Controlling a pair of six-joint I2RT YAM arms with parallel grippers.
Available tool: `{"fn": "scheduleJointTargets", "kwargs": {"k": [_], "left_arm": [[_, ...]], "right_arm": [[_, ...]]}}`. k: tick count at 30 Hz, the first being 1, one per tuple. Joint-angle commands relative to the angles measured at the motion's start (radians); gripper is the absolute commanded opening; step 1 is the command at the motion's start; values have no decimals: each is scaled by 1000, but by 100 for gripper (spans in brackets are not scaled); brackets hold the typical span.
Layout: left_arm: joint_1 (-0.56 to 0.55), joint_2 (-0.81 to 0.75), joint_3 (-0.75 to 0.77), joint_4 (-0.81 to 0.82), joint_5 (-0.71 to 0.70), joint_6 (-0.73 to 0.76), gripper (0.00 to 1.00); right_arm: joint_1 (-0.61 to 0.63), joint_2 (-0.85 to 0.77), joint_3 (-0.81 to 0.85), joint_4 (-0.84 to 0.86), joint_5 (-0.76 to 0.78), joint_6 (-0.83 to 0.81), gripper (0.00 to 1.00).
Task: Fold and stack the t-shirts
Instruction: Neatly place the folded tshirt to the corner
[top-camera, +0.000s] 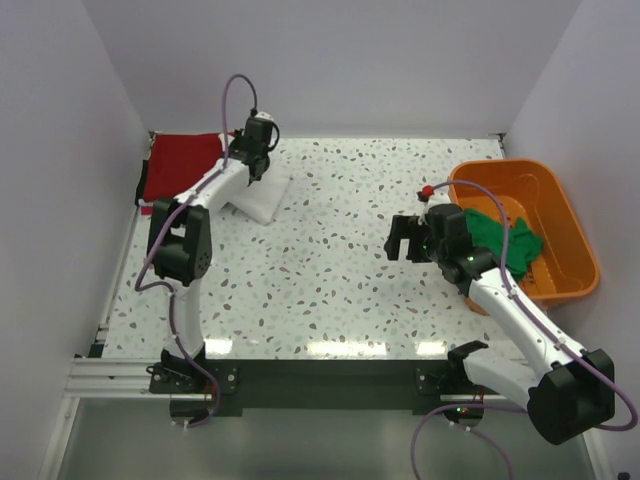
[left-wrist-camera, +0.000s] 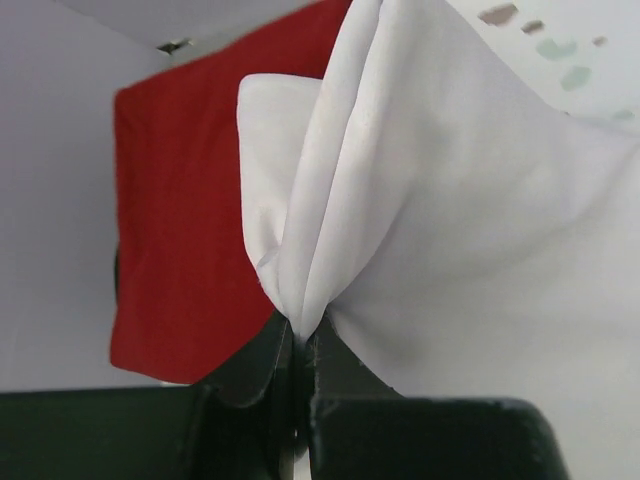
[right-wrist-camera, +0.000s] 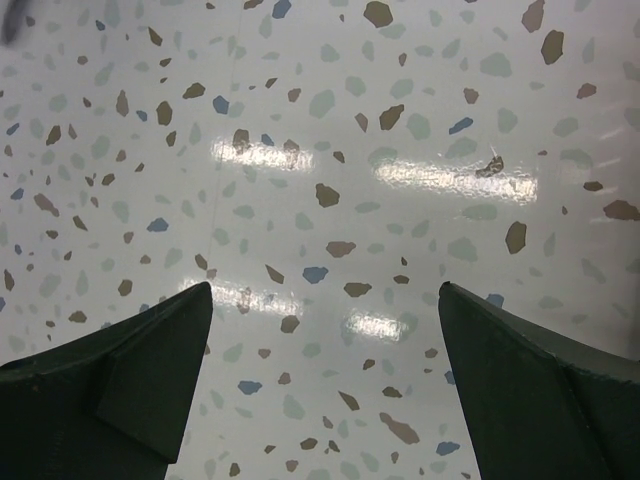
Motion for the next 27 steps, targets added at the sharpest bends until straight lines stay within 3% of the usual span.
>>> {"fn": "scheduleJointTargets", "kwargs": {"k": [1, 9, 18, 27], "left_arm": [[35, -73, 97, 86, -49, 120, 0], [84, -70, 226, 74, -55, 139, 0], [143, -109, 274, 50, -17, 172, 0], [238, -166, 185, 62, 125, 136, 0]], "right_arm": [[1, 0, -2, 4, 44, -20, 99], [1, 13, 0, 1, 72, -17, 99], [1, -6, 0, -4, 102, -6, 99], [1, 25, 0, 2, 92, 8, 99]]}}
